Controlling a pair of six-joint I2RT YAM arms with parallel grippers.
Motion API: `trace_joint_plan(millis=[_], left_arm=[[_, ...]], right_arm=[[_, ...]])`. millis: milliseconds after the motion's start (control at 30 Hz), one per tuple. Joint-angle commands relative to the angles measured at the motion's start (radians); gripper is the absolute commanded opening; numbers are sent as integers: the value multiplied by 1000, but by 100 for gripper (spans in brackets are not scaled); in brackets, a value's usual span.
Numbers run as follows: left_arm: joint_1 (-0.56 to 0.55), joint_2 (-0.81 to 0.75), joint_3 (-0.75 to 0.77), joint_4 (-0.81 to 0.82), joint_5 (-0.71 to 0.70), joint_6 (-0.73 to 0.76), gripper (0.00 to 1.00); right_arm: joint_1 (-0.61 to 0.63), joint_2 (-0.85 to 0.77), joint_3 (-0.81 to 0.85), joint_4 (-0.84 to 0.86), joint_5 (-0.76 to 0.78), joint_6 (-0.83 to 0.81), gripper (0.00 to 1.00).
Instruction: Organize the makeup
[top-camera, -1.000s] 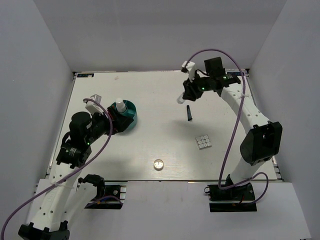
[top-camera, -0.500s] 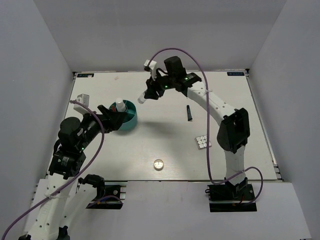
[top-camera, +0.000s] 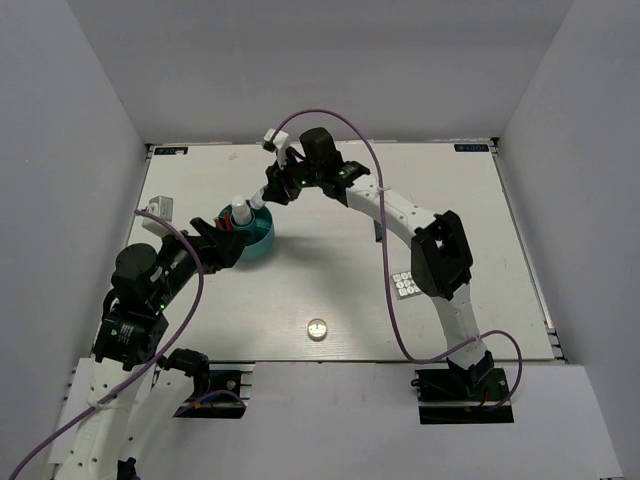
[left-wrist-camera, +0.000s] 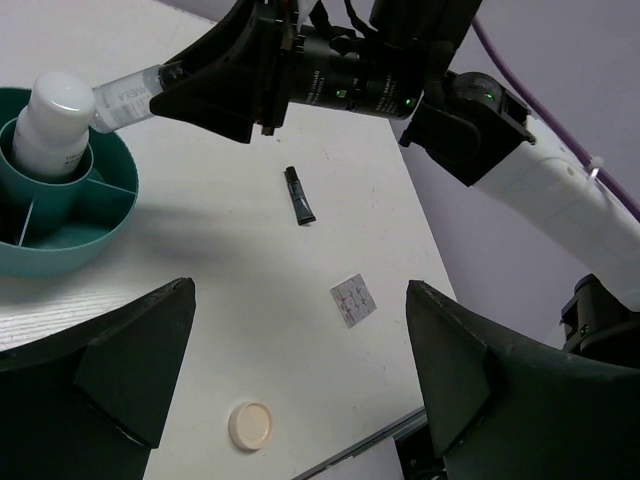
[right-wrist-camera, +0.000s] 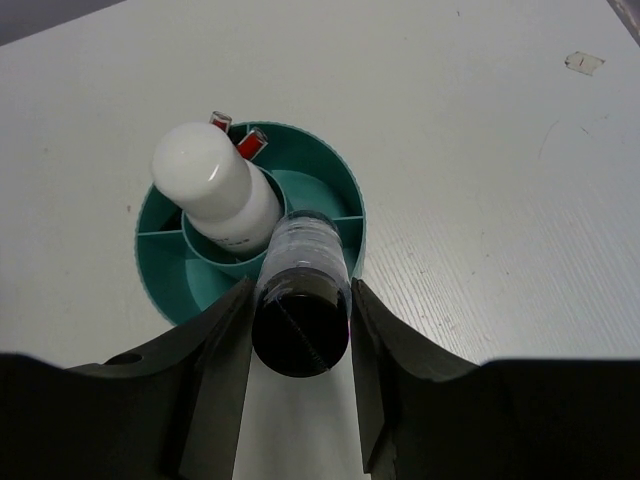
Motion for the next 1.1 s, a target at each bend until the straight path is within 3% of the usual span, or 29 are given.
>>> trace_joint_plan(millis=[0, 700, 833, 867, 967, 1067], left_arm=[[-2, -10, -6, -20, -14, -1, 96], [-2, -28, -50, -8, -2, -7, 96], [-2, -35, -53, -16, -4, -7, 96], [-2, -36, -53, -16, -2, -9, 96], [-2, -38, -55, -17, -1, -12, 96], [-2, -30, -53, -25, -2, -16, 96]], right_arm=[[12, 16, 37, 98, 51, 9, 0], [31, 30, -60, 63, 77, -71, 1], [34, 19, -67, 57, 83, -80, 20], [41, 17, -67, 57, 85, -82, 33], [46, 8, -78, 55, 88, -83, 50], [46, -4, -83, 52, 90, -90, 60]])
